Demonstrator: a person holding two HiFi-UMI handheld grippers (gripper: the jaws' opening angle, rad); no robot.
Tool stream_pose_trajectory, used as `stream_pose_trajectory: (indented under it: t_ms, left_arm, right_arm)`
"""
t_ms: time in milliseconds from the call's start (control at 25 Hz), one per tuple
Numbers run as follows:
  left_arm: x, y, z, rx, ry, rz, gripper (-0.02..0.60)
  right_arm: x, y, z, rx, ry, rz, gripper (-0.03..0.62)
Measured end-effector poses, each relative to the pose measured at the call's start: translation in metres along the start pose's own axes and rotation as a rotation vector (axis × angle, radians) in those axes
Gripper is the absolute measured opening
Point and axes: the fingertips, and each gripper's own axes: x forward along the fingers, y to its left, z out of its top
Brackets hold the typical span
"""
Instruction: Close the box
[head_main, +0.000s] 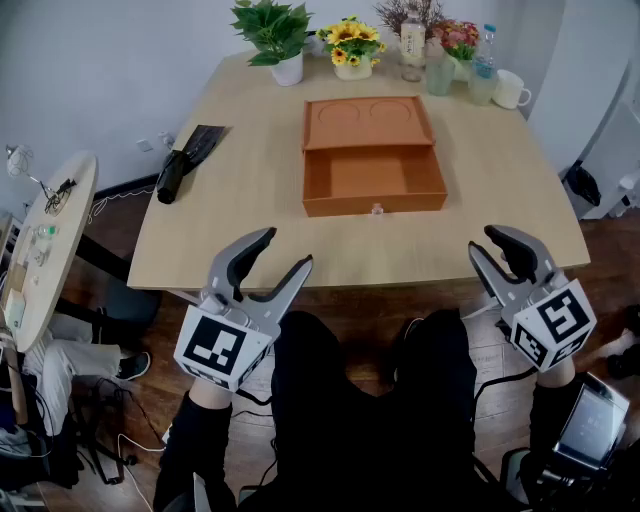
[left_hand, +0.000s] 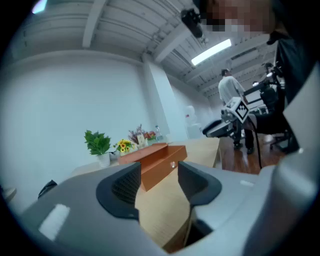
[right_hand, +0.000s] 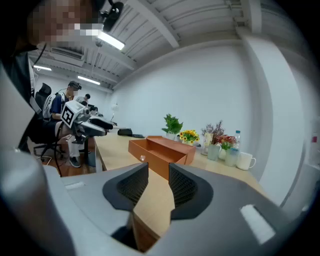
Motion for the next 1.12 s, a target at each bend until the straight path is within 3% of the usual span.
stream_pose_trajectory:
  t_ms: [120, 200, 280, 360, 480, 560, 760, 1120]
  left_arm:
    - [0.041, 0.017, -0.013, -0.024, 0.135, -0.144, 0.215]
    - [0.065, 0.026, -0.029, -0.077, 0.25, -0.2, 0.215]
    - [0.082, 0.033, -0.047, -0.086, 0.363, -0.205, 0.215]
    - [0.093, 0.037, -0.058, -0.049, 0.419, -0.191, 0.213]
    - [0.1, 0.037, -0.061, -0.05, 0.408, -0.197, 0.197]
    - [0.103, 0.039, -0.06, -0.074, 0.389, -0.199, 0.132]
    - [0.11, 0.05, -0.057, -0.115, 0.376, -0.199, 0.126]
    - [0.145, 0.074, -0.055, -0.131, 0.425, -0.183, 0.126]
  right_arm:
    - [0.032, -0.021, -0.004, 0.019, 0.126, 0.075, 0.146]
    - [0.056, -0.03, -0.015, 0.007, 0.22, 0.112, 0.146]
    - [0.075, -0.031, -0.03, -0.03, 0.32, 0.135, 0.146]
    - [0.088, -0.029, -0.04, -0.064, 0.378, 0.146, 0.147]
    - [0.101, -0.028, -0.045, -0.09, 0.392, 0.146, 0.141]
    - [0.107, -0.029, -0.046, -0.099, 0.386, 0.139, 0.106]
    - [0.114, -0.034, -0.04, -0.091, 0.374, 0.14, 0.094]
    - [0.147, -0.065, -0.038, -0.139, 0.455, 0.113, 0.094]
